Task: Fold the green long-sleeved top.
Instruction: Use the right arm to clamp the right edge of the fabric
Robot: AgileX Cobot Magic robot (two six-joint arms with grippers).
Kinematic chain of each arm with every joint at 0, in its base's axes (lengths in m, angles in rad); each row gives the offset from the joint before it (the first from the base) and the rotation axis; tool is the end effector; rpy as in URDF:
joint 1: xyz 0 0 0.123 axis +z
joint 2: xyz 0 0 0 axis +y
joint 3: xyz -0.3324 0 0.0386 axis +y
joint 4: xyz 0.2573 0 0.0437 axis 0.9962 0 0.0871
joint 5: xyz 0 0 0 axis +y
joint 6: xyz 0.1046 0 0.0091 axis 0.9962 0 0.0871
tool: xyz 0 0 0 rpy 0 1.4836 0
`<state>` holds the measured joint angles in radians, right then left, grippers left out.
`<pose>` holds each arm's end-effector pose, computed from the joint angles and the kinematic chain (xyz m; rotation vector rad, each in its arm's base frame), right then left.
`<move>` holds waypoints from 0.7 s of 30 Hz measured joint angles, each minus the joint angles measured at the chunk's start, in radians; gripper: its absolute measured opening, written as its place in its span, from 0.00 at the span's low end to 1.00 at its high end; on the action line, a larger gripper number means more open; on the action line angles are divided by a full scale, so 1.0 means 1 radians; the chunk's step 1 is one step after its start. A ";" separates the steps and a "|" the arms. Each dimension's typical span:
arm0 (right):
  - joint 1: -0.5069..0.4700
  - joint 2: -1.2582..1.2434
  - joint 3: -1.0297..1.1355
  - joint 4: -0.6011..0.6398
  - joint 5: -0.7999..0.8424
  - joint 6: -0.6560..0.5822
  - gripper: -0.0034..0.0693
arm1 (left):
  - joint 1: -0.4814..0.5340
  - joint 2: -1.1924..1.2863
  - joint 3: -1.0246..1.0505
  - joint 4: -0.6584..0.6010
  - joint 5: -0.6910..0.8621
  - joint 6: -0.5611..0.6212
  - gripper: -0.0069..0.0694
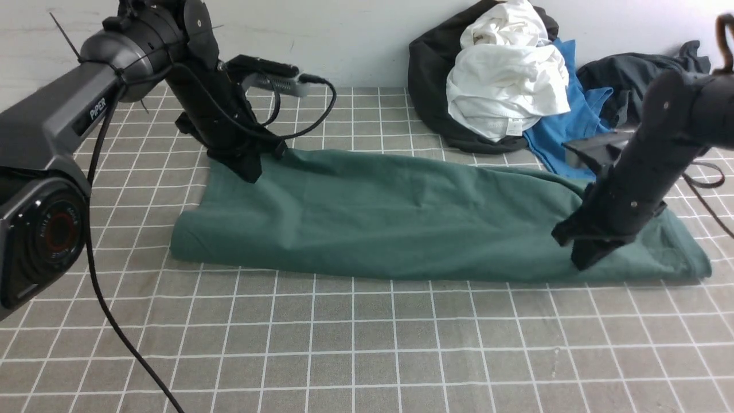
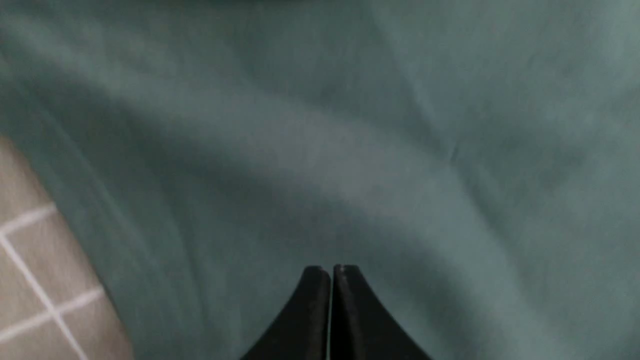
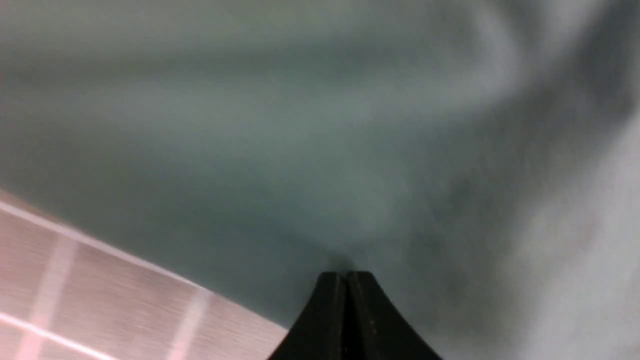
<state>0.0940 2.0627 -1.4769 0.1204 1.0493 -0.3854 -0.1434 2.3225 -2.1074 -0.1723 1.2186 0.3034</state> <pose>0.4293 0.0515 0.1875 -0.6470 3.0315 0.1561 0.5314 -0.0938 0.2263 0.5834 2.8379 -0.2177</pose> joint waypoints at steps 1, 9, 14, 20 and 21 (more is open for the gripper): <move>-0.005 0.000 0.018 -0.033 -0.013 0.021 0.04 | 0.002 -0.017 0.056 0.015 0.000 0.001 0.08; -0.089 0.000 0.037 -0.166 -0.082 0.129 0.04 | 0.063 -0.157 0.449 0.000 -0.083 -0.004 0.08; -0.166 0.000 -0.015 -0.180 -0.050 0.214 0.07 | 0.101 -0.242 0.540 0.000 -0.114 -0.003 0.08; -0.208 -0.001 -0.108 -0.137 0.021 0.219 0.24 | 0.108 -0.434 0.547 -0.029 -0.160 0.011 0.08; -0.216 -0.002 -0.122 -0.134 0.029 0.219 0.34 | 0.108 -0.516 0.547 -0.046 -0.159 0.034 0.08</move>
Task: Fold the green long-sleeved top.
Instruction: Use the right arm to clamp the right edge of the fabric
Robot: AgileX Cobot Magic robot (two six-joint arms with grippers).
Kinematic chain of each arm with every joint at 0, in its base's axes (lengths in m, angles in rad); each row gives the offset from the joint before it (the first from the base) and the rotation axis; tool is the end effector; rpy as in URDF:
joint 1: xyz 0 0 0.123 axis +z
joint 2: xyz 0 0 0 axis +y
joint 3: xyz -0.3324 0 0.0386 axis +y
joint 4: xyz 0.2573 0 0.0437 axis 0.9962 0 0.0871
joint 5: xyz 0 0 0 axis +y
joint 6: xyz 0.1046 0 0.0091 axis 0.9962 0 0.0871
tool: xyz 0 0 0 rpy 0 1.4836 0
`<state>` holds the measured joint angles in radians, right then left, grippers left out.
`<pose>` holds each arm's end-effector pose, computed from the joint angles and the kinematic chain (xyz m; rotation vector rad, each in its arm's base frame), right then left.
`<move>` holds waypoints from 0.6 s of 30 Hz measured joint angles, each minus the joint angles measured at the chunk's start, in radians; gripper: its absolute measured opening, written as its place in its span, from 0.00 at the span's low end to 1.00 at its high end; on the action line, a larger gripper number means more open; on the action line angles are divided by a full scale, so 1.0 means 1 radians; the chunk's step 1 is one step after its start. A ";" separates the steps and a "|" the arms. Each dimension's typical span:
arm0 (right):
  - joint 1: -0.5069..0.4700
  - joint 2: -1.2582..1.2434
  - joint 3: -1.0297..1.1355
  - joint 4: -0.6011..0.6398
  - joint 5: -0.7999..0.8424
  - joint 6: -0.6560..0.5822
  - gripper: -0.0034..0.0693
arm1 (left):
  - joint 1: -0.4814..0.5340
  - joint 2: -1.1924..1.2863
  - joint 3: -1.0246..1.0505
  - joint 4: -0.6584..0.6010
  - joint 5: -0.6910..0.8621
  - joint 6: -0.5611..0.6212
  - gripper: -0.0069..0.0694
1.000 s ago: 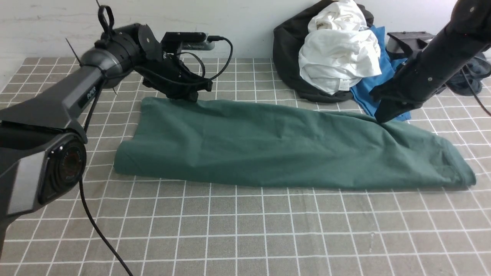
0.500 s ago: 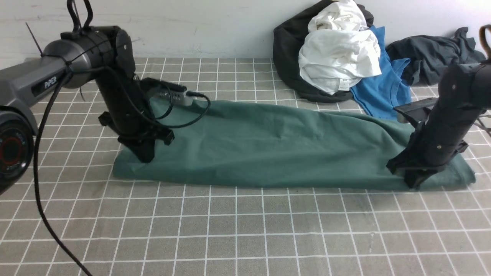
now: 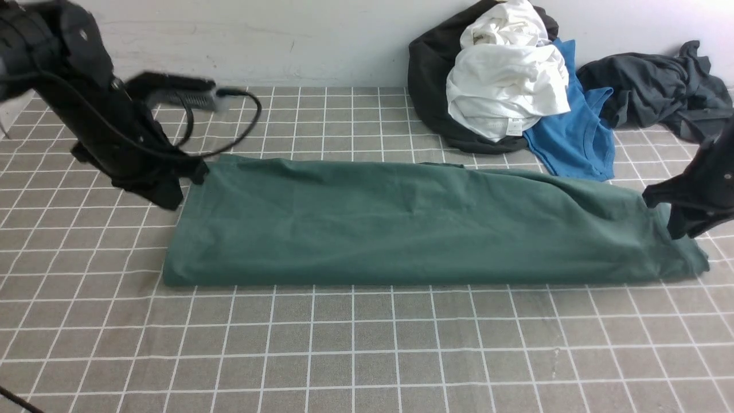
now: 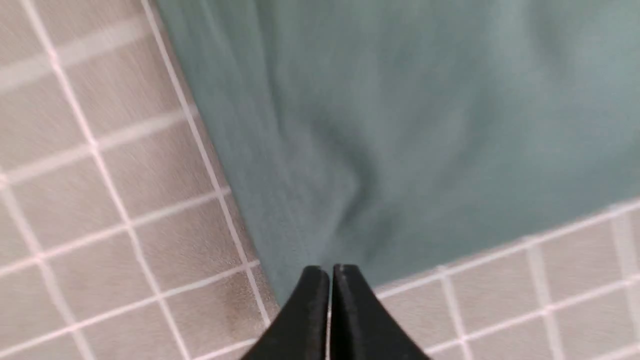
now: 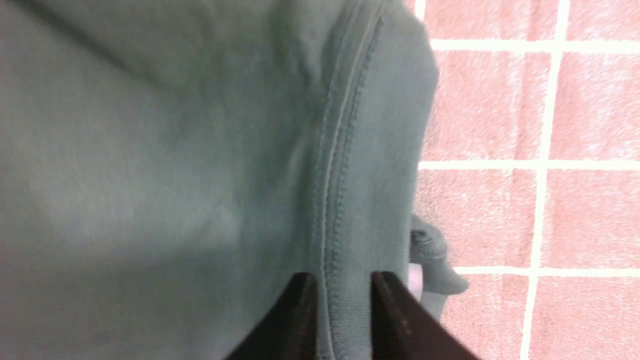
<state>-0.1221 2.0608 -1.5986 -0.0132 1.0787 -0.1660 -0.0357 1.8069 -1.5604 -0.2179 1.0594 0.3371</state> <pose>0.4490 -0.0563 0.2182 -0.0748 3.0262 -0.0434 0.4110 -0.0345 0.3203 0.4115 2.7252 -0.2121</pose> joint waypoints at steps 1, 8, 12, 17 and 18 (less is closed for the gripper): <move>-0.001 0.000 -0.001 0.000 0.002 0.002 0.38 | 0.000 -0.021 0.000 -0.004 0.000 0.004 0.08; -0.021 0.046 0.003 -0.012 -0.045 0.016 0.75 | 0.000 -0.409 0.053 -0.025 0.000 0.029 0.08; -0.022 0.096 0.006 -0.023 -0.059 0.018 0.72 | 0.000 -0.578 0.125 -0.021 -0.003 0.042 0.08; -0.022 0.099 0.002 -0.023 -0.052 0.000 0.41 | 0.000 -0.752 0.288 0.042 -0.002 0.041 0.08; -0.022 0.098 0.001 -0.025 -0.048 -0.003 0.38 | 0.000 -0.765 0.296 0.046 -0.002 0.040 0.08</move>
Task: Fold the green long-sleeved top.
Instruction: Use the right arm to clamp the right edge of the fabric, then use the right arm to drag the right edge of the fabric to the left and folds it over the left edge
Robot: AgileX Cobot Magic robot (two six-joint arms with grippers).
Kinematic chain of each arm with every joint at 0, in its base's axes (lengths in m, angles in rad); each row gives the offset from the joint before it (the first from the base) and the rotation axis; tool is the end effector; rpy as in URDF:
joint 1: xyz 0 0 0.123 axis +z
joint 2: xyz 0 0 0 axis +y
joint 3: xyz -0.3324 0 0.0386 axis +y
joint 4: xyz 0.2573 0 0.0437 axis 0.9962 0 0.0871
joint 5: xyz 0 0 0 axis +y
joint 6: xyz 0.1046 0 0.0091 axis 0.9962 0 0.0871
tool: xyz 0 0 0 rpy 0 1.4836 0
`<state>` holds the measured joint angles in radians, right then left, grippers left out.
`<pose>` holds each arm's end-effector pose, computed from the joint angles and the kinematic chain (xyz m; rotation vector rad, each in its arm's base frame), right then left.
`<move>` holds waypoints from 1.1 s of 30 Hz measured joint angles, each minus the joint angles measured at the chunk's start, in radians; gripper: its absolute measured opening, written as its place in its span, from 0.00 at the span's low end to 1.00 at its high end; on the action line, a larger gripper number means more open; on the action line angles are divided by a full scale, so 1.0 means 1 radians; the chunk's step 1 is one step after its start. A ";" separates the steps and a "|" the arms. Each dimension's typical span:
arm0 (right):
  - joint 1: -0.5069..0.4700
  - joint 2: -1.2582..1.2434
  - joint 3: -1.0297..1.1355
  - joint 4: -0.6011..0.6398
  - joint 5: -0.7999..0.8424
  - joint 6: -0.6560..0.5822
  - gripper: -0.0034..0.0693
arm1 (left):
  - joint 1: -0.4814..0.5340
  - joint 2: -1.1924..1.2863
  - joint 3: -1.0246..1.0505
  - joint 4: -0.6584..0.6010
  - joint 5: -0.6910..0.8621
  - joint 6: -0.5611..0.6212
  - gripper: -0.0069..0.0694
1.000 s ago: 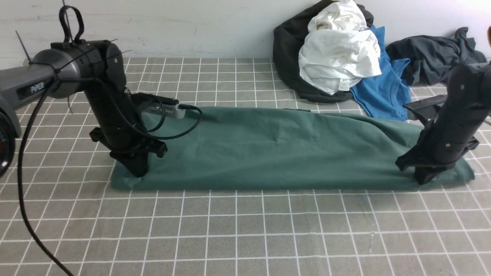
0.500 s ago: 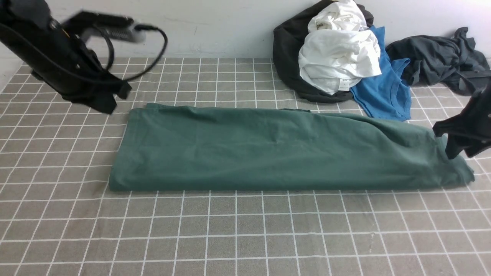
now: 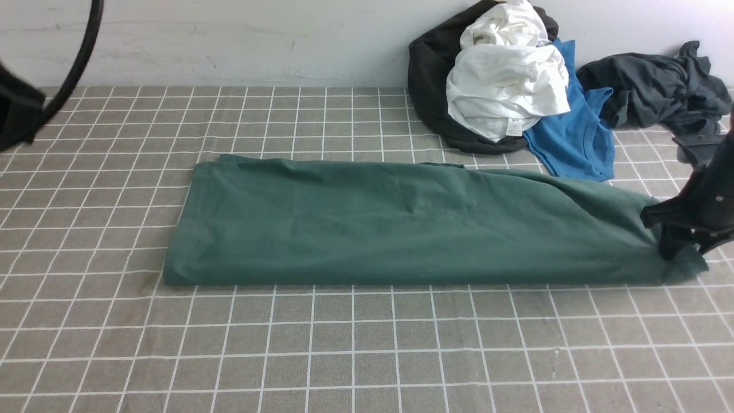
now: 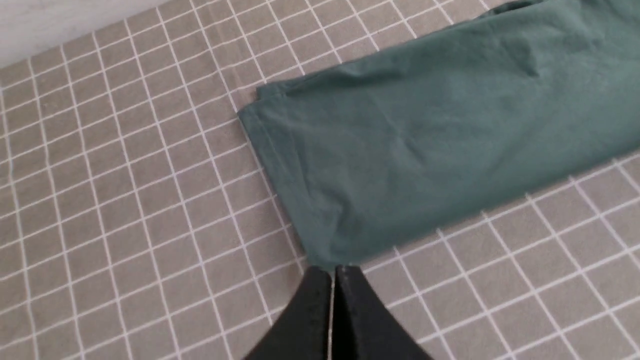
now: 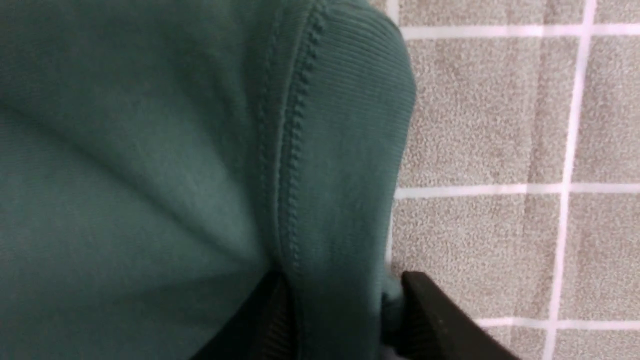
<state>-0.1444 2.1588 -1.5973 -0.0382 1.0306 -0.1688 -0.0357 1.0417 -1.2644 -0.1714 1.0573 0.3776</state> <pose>0.4591 -0.0702 0.1734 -0.0662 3.0803 -0.0667 0.1827 -0.0221 0.4588 0.4509 2.2575 -0.0405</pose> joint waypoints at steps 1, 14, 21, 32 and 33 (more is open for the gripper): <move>-0.003 -0.005 -0.006 -0.012 0.014 -0.005 0.27 | 0.000 -0.038 0.061 0.031 0.002 -0.011 0.08; -0.053 -0.315 -0.137 0.112 0.174 0.042 0.10 | 0.000 -0.143 0.610 0.102 -0.201 -0.211 0.08; 0.268 -0.346 -0.142 0.363 0.117 -0.009 0.10 | 0.000 -0.143 0.633 -0.022 -0.325 -0.212 0.08; 0.692 -0.077 -0.245 0.567 -0.197 -0.084 0.10 | 0.000 -0.143 0.638 -0.099 -0.327 -0.168 0.08; 0.700 -0.062 -0.259 0.567 -0.199 -0.084 0.10 | 0.000 -0.143 0.639 -0.101 -0.327 -0.168 0.08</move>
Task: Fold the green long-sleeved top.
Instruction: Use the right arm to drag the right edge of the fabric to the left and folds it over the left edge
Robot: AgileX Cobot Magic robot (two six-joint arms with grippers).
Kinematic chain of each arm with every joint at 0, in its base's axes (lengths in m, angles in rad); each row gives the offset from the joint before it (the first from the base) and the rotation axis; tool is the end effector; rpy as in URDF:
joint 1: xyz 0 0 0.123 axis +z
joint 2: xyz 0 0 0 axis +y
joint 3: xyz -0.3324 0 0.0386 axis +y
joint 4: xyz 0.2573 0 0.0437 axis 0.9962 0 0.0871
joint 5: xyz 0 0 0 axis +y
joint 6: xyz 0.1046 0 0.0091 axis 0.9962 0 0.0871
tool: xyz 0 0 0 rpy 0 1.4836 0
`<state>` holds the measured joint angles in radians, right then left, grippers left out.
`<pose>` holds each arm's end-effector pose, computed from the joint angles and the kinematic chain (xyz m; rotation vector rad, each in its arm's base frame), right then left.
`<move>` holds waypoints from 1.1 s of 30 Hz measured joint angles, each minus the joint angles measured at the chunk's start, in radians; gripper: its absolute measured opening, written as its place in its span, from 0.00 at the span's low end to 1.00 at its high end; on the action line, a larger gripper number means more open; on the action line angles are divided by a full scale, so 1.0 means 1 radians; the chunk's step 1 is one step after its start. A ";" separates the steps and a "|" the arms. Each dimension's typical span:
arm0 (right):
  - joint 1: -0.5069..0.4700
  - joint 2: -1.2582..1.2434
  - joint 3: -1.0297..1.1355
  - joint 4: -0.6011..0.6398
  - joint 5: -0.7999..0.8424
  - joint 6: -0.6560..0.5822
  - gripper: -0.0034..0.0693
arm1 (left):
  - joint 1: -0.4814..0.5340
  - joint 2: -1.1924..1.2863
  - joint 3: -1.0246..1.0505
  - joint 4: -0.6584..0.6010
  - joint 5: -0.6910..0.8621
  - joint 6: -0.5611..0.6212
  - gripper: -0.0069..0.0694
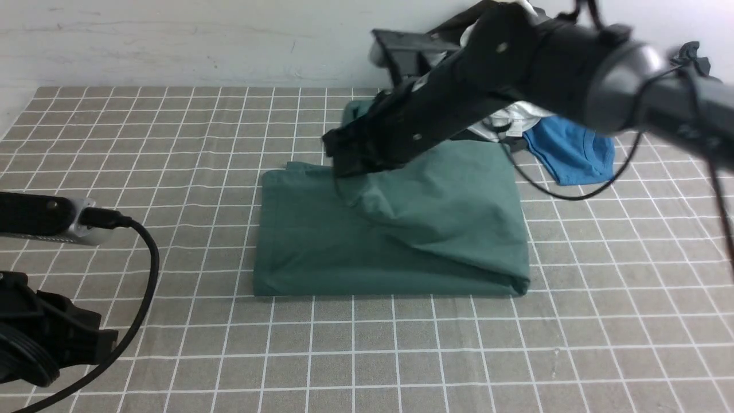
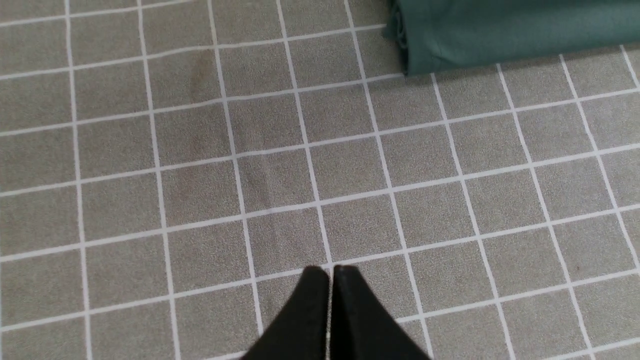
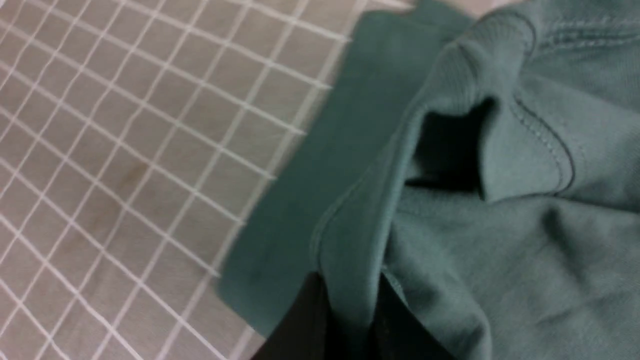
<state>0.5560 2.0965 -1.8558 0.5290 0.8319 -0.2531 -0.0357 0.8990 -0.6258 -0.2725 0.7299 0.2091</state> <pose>0.4211 0.3078 0.2952 -0.7118 2.4470 0.7531 0.1465 -0.0241 0.2991 0.1265 2.4593 -0.2364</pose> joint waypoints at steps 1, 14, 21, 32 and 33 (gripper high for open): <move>0.023 0.053 -0.053 0.001 -0.003 0.000 0.10 | 0.000 0.000 0.005 -0.008 -0.001 0.002 0.08; 0.047 0.279 -0.500 -0.156 0.238 0.059 0.52 | 0.000 -0.001 0.029 -0.039 -0.005 0.002 0.08; 0.046 0.278 -0.532 -0.259 0.328 0.102 0.39 | 0.000 -0.006 0.029 -0.105 -0.010 0.030 0.08; 0.148 0.438 -0.491 -0.102 0.124 0.026 0.03 | 0.000 -0.191 0.056 -0.361 -0.036 0.435 0.08; 0.171 0.437 -0.491 -0.099 0.095 0.003 0.03 | 0.000 -0.221 0.069 -0.399 -0.038 0.492 0.08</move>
<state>0.7268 2.5334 -2.3468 0.4298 0.9270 -0.2506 -0.0357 0.6776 -0.5566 -0.6711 0.6923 0.7007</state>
